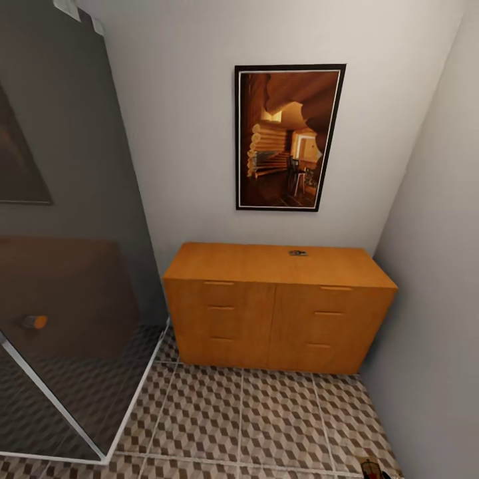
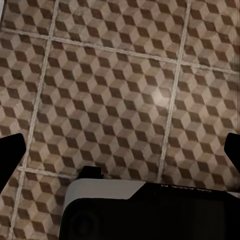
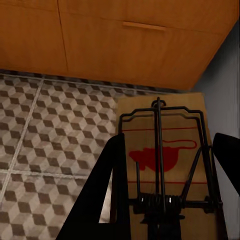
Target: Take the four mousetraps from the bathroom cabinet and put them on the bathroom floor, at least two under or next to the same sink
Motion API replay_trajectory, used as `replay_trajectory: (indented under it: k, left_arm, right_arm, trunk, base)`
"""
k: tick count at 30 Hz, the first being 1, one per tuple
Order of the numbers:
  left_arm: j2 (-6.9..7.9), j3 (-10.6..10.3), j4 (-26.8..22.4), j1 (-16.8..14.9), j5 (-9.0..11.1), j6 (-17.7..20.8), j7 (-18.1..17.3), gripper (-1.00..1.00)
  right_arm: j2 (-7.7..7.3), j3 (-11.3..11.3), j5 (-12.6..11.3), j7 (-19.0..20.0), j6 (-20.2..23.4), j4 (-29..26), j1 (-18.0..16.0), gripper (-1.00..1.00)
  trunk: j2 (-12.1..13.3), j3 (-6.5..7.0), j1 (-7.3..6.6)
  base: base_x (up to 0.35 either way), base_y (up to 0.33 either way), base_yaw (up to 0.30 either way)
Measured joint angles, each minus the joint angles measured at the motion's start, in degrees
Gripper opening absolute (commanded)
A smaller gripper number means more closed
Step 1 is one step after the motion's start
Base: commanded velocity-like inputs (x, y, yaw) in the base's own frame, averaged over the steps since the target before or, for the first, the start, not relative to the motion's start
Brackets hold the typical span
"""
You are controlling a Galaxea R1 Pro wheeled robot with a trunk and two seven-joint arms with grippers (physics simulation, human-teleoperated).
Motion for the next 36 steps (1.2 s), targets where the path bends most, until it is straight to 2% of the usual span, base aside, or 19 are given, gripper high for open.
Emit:
replay_trajectory:
  k: [12,28,30,32,33,35,36]
  left_arm:
    - [-0.06,0.06,0.82,0.03,0.12,-0.58,0.69,1.0]
    - [0.41,0.08,1.05,0.01,-0.09,-0.5,0.74,1.0]
    - [1.35,0.19,0.88,0.01,-0.1,-0.4,0.77,1.0]
    - [4.29,0.55,0.61,0.0,0.08,0.39,0.74,1.0]
    - [5.02,0.45,0.37,-0.04,0.08,1.11,0.74,1.0]
    - [6.43,0.48,-2.09,-0.33,0.17,5.09,0.79,1.0]
    - [6.8,0.46,-6.02,-0.57,0.23,9.66,0.78,1.0]
  right_arm:
    - [0.0,0.0,-0.02,0.0,0.04,0.01,0.0,-1.0]
    - [0.01,0.01,-0.15,0.0,0.04,0.02,-0.01,-1.0]
    - [0.01,-0.03,-0.17,0.0,0.03,0.02,-0.01,-1.0]
    - [0.01,-0.02,-0.16,0.0,0.04,0.02,-0.01,-1.0]
    - [0.01,-0.02,-0.15,0.0,0.04,0.02,-0.01,-1.0]
    - [0.0,0.0,-0.12,0.0,0.04,0.01,-0.01,-1.0]
    - [0.0,0.0,-0.11,0.0,0.04,0.01,-0.01,-1.0]
  trunk:
    - [0.0,0.83,0.0]
    - [0.01,0.94,0.0]
    - [0.01,0.94,0.0]
    - [0.01,0.94,0.0]
    - [0.01,0.94,0.0]
    - [0.01,0.94,0.0]
    - [0.01,0.95,0.01]
  base:
    - [0.0,0.0,-0.21]
    - [0.0,0.0,-0.013]
    - [0.0,0.0,0.0]
    - [0.0,0.0,0.0]
    - [0.0,0.0,0.0]
    - [0.0,0.0,0.0]
    - [0.0,0.0,0.0]
